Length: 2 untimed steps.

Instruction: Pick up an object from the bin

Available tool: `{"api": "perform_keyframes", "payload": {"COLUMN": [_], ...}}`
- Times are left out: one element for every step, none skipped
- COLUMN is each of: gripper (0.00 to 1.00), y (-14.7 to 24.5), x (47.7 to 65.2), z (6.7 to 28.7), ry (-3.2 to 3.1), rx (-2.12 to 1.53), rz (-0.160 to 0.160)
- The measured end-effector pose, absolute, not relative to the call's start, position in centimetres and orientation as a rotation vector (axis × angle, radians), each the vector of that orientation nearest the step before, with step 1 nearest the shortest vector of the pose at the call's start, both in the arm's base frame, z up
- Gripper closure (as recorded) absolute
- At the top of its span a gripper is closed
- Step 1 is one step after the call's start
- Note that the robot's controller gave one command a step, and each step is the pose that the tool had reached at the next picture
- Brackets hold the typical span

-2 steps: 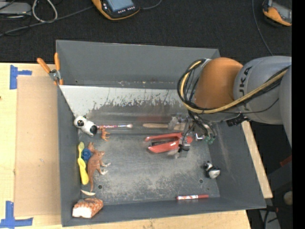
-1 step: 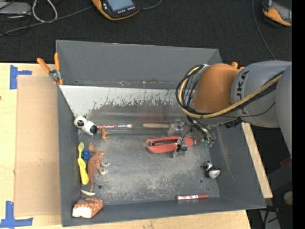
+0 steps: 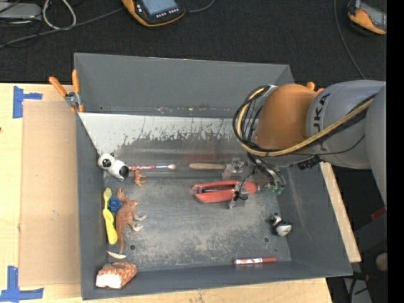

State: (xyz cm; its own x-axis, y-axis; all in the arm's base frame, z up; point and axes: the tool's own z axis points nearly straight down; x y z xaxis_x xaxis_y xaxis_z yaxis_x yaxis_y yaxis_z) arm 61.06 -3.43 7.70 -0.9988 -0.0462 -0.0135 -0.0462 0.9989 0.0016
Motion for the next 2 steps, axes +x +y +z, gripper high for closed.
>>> {"api": "perform_keyframes", "payload": {"gripper": [1.0, 1.0], "y": [-1.8, -1.9], "x": [60.8, 60.6], "z": [15.4, 24.5], "ry": [3.133, 3.13], "rx": [-0.066, -0.194], "rz": [0.004, 0.004]}}
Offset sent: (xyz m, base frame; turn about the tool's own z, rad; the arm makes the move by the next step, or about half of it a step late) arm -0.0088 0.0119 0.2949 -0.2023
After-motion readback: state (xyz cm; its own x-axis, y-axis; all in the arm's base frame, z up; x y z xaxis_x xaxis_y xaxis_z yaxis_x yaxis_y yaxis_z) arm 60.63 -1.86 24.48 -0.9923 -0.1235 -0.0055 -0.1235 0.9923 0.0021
